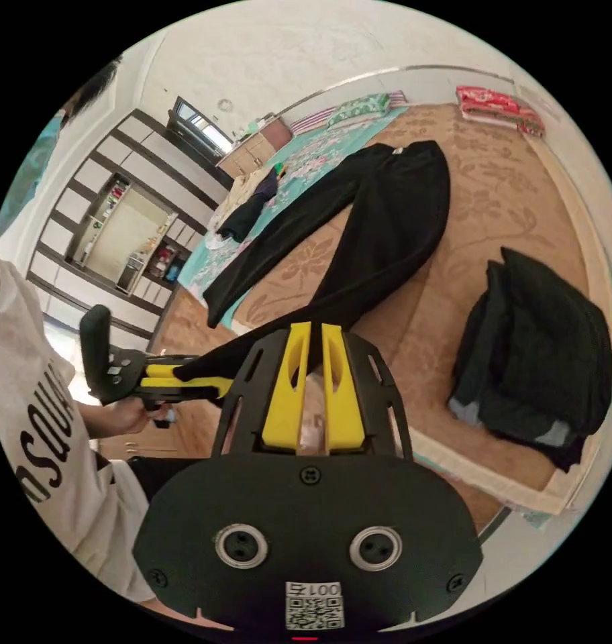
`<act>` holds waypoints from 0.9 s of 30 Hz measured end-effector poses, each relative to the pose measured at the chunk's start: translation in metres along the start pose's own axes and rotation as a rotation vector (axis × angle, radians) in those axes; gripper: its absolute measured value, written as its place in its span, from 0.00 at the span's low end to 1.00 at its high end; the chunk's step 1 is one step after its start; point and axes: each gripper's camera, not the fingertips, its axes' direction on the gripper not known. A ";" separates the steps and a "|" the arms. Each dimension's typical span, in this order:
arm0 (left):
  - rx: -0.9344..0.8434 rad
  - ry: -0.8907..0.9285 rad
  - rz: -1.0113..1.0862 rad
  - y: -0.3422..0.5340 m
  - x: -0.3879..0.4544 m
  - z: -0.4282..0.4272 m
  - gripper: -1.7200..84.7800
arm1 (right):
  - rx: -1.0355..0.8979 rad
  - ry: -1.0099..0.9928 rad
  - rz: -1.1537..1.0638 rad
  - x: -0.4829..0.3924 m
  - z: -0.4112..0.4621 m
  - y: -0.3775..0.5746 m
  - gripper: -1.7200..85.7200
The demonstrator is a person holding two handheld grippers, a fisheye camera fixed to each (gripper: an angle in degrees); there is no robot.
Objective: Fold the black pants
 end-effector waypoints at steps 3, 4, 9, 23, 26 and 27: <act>0.001 0.010 0.001 -0.001 0.006 -0.030 0.00 | 0.123 0.183 -0.043 0.032 0.025 -0.052 0.14; -0.002 0.020 0.005 -0.002 0.009 -0.043 0.00 | 0.146 0.217 -0.040 0.039 0.032 -0.065 0.14; -0.021 0.176 0.019 -0.003 0.009 -0.094 0.00 | 0.317 0.317 0.074 0.106 0.098 -0.177 0.18; 0.058 0.414 -0.127 -0.037 -0.019 -0.266 0.00 | -0.005 0.074 0.340 0.177 0.215 -0.326 0.06; 0.076 0.459 -0.178 -0.040 -0.040 -0.302 0.00 | 0.011 -0.147 0.375 0.193 0.221 -0.338 0.04; 0.073 0.463 -0.183 -0.040 -0.045 -0.309 0.00 | 0.054 -0.207 0.375 0.193 0.216 -0.344 0.04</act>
